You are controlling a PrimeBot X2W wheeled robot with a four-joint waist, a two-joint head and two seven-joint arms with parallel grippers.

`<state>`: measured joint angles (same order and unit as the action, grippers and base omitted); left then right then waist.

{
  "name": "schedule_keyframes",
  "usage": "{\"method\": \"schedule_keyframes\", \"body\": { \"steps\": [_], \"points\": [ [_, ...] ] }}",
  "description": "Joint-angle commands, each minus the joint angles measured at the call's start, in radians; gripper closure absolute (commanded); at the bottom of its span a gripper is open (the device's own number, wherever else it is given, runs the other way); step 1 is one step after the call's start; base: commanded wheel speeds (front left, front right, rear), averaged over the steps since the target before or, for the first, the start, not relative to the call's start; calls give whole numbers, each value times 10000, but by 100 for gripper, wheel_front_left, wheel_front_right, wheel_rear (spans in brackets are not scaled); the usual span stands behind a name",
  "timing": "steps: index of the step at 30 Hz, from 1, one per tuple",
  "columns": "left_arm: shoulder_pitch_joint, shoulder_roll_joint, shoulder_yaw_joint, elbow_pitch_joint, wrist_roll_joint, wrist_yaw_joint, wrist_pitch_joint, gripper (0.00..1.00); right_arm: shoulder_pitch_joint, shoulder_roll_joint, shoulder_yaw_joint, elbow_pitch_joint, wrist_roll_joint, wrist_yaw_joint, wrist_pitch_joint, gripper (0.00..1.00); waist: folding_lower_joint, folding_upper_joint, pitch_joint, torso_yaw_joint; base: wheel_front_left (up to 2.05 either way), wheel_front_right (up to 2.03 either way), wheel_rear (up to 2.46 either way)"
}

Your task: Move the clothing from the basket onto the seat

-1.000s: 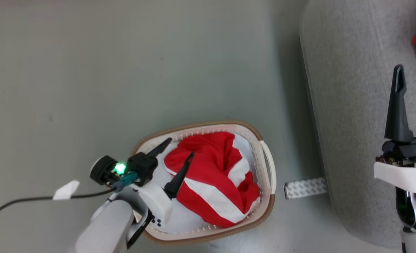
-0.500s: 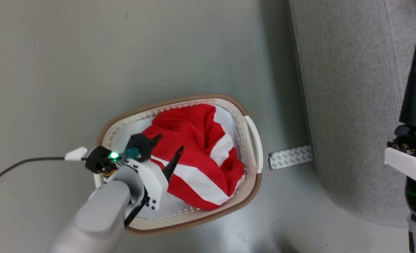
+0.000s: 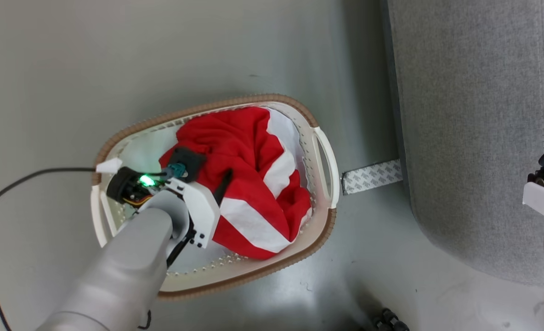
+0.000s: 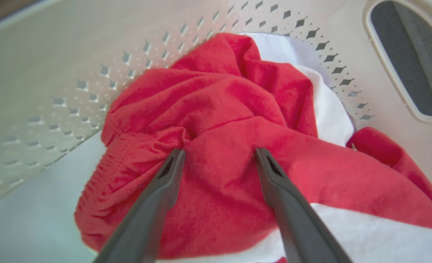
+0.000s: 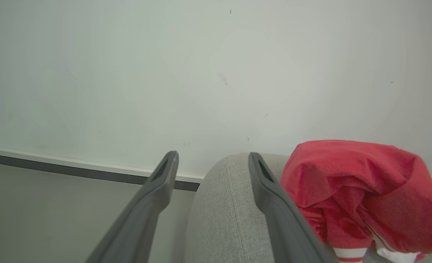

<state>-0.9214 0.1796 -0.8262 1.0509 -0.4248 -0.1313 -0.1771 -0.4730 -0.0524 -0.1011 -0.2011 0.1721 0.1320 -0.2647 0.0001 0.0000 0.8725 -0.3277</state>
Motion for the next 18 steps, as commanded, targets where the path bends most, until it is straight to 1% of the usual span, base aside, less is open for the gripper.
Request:
{"method": "schedule_keyframes", "body": {
  "steps": [1,5,9,15,18],
  "points": [
    [-169,10,-53,155,-85,16,22,0,-208,31,19,-71,48,-26,8,0,-1,0,116,-59,0,0,0],
    [-372,-103,-393,658,-202,14,158,0,-181,31,128,-48,154,-26,8,0,-1,0,395,-202,0,0,0],
    [-307,-110,-906,1048,-167,14,632,0,-115,32,94,-11,208,-26,8,0,-1,0,504,-243,0,0,0],
    [-323,-23,-1725,1247,-241,14,1069,0,-190,31,136,53,285,-26,8,0,-1,0,582,-350,0,0,0],
    [-322,5,-1922,1235,-366,14,1234,0,-192,31,142,77,275,-26,8,0,-1,0,594,-373,0,0,0]
  ]
}}
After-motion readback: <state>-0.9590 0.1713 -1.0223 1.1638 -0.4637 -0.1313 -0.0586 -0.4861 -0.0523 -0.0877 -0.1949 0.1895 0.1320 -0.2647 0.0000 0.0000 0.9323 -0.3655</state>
